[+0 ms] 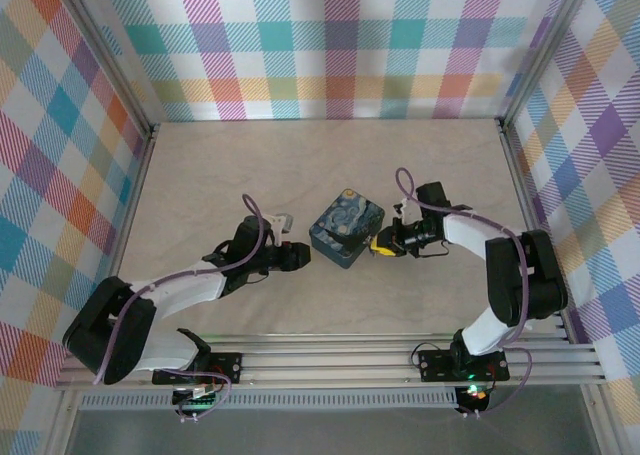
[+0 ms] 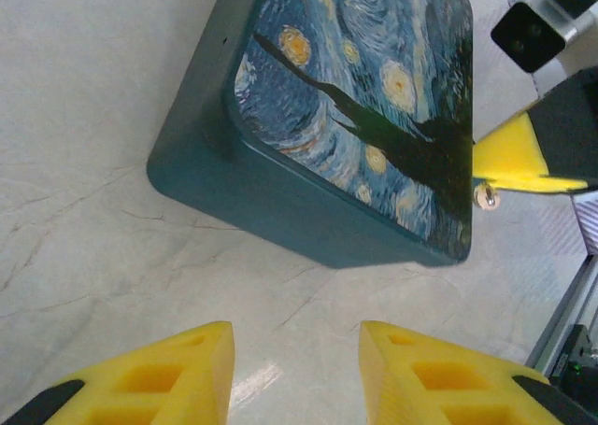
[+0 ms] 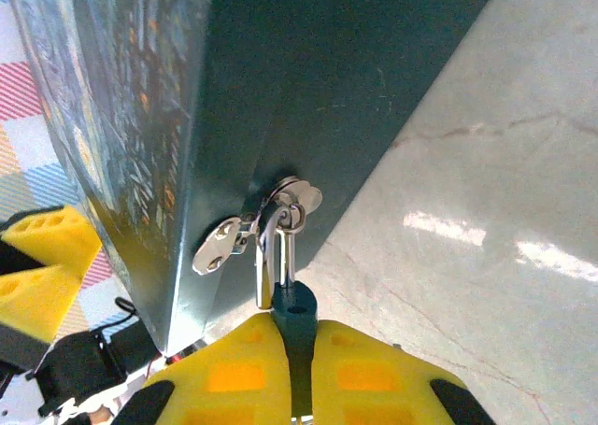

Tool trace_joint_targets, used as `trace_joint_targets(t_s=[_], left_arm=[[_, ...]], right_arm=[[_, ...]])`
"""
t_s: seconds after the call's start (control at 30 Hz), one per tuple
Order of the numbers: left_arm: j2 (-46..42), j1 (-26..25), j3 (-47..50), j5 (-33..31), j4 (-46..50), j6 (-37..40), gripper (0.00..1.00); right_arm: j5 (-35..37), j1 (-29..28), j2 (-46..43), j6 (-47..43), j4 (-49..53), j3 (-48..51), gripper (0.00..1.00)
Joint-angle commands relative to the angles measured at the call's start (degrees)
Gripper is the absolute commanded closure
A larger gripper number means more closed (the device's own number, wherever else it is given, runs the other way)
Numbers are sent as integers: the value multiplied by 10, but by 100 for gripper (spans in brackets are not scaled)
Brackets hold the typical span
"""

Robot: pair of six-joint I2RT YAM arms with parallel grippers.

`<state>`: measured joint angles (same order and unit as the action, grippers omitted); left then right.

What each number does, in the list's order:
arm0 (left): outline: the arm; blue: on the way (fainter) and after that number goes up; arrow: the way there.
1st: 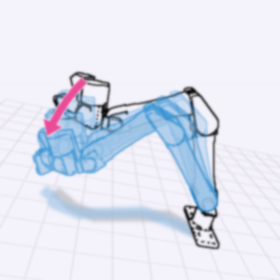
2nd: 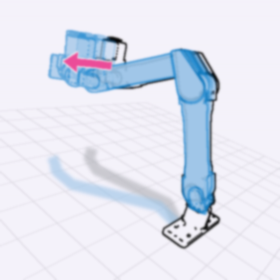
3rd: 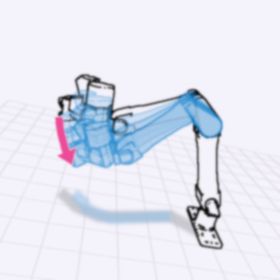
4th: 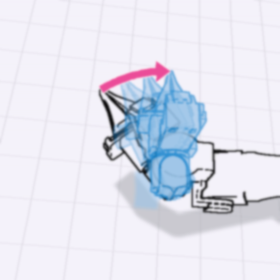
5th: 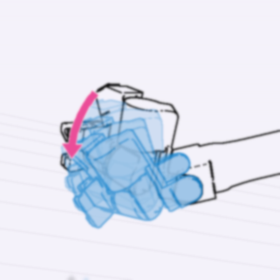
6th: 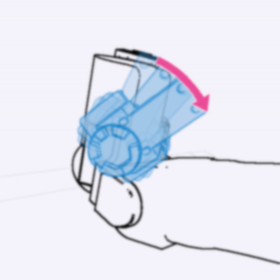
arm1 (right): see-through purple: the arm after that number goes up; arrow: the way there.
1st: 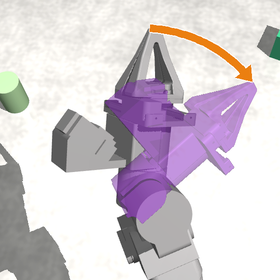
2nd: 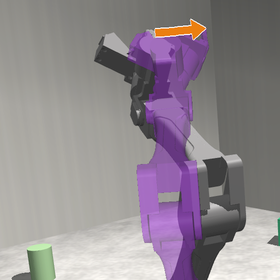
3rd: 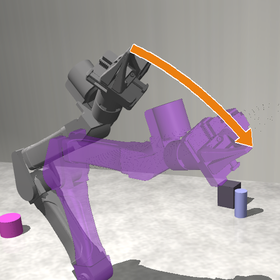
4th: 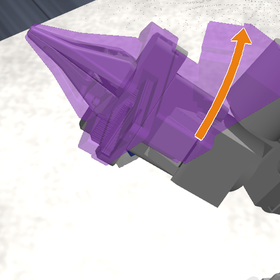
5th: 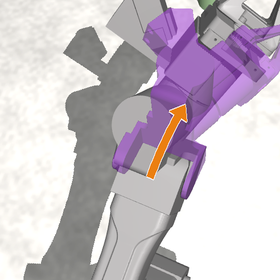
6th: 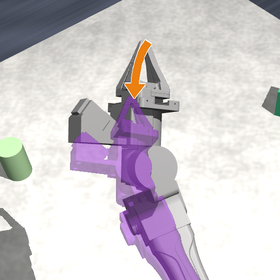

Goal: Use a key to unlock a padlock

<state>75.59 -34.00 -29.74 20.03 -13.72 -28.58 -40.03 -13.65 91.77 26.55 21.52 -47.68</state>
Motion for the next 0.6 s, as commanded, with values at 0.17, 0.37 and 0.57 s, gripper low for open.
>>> trace_joint_targets(t_s=[0.17,0.37,0.57], left_arm=[[57,1,-3,23,-84,-45,62],[76,1,-3,9,-103,-63,62],[82,1,-6,0,-100,-66,62]], right_arm=[[-55,-46,47,-2,-31,-10,100],[52,-73,31,-19,21,-32,100],[196,-107,-13,-35,94,-64,100]])
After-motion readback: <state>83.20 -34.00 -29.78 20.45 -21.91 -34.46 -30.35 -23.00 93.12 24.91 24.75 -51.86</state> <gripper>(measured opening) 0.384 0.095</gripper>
